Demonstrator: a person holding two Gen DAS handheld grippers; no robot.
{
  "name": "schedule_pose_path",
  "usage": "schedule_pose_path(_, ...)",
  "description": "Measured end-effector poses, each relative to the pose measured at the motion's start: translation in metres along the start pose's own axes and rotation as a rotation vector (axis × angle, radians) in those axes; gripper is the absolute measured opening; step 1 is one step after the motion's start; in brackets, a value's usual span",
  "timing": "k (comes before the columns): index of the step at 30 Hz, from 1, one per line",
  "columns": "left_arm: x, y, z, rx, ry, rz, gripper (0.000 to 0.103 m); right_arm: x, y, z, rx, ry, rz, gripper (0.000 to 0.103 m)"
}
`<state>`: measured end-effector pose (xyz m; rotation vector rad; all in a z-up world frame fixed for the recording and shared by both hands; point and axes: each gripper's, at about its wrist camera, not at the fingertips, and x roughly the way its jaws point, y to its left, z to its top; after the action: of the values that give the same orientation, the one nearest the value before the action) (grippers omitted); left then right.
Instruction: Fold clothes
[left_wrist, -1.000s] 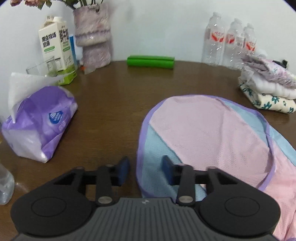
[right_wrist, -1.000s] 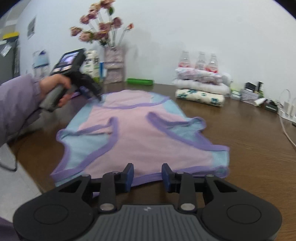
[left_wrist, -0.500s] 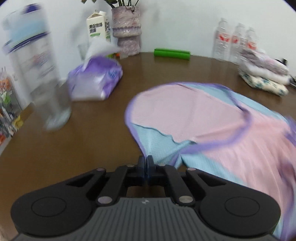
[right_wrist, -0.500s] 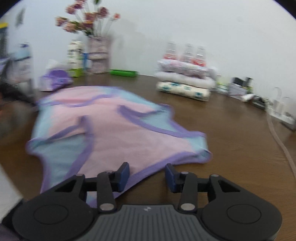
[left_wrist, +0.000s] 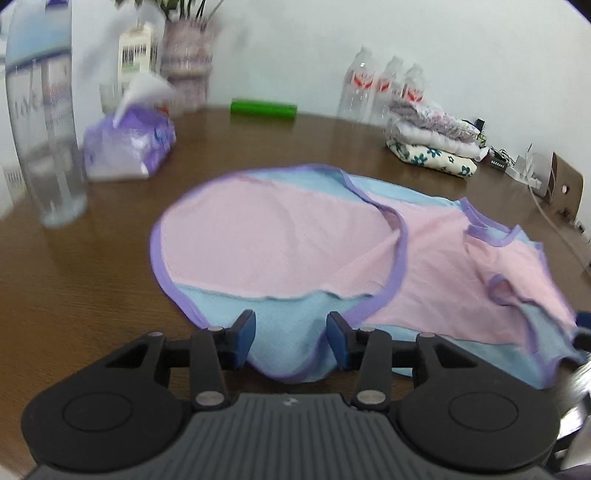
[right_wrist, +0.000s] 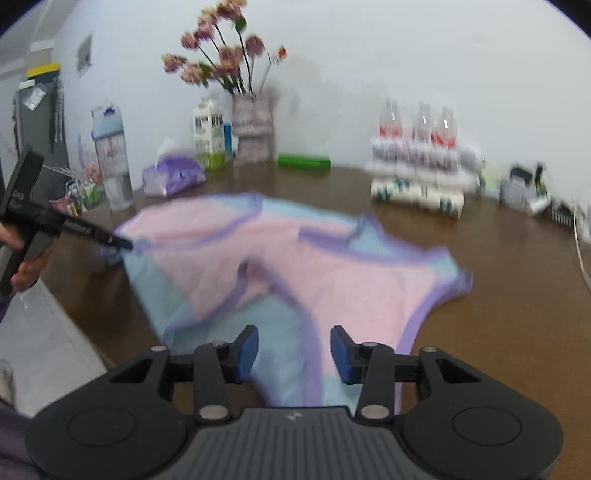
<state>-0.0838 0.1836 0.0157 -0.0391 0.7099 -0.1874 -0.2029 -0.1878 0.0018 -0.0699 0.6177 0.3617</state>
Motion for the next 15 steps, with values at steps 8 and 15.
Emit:
schedule_pose_path(8,-0.016,-0.002,-0.018,0.037,0.023,-0.030,0.045,0.003,-0.020,-0.003,0.009,0.039,-0.121,0.034)
schedule_pose_path(15,-0.039,-0.023,-0.029,0.068,0.034,-0.107,0.050,0.016,-0.061,0.017,-0.012,0.077,-0.259,0.032)
